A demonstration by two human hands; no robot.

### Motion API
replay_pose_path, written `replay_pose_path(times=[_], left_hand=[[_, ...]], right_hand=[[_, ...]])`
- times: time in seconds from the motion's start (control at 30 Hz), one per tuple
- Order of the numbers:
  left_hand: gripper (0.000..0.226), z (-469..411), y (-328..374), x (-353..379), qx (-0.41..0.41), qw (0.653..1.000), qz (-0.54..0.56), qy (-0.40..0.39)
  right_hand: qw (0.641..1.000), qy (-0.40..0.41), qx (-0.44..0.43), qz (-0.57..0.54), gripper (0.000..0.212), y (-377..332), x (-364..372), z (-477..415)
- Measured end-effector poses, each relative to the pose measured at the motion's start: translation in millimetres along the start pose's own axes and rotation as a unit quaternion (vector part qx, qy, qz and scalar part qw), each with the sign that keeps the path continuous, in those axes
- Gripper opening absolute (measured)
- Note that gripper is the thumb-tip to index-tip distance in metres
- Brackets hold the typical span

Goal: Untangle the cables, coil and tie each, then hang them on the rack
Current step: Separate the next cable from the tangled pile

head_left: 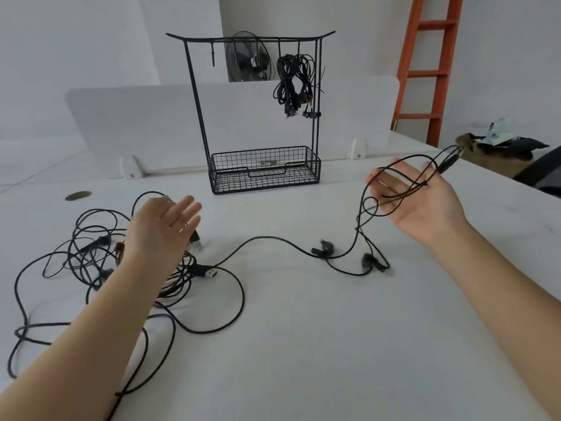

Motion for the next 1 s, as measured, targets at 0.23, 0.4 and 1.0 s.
replay_pose_path(times=[0.23, 0.4, 1.0], left_hand=[[0.075, 67.9, -58.1, 70.1, 0.251, 0.713, -0.591, -0.281], [0.046, 77.7, -81.4, 74.5, 0.243, 0.609, -0.707, -0.266], [0.011, 58.1, -52.1, 61.3, 0.081, 0.929, -0.307, -0.191]], right_hand=[[0.991, -0.028, 0.051, 0.121, 0.044, 16.0, 12.6, 11.0], [0.982, -0.059, 0.036, 0.176, 0.048, 12.0, 18.5, 10.5], [0.568, -0.342, -0.032, 0.748, 0.047, 100.9, 51.8, 66.5]])
Point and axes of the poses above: each hand's wrist, its own z-axis away from the middle knuckle, its own x-axis out of the palm, y = z × x, the point moved 7 cm from there along -z, towards the middle knuckle, and after that the axes turned 4 degrees about y, right-handed, at the moved point
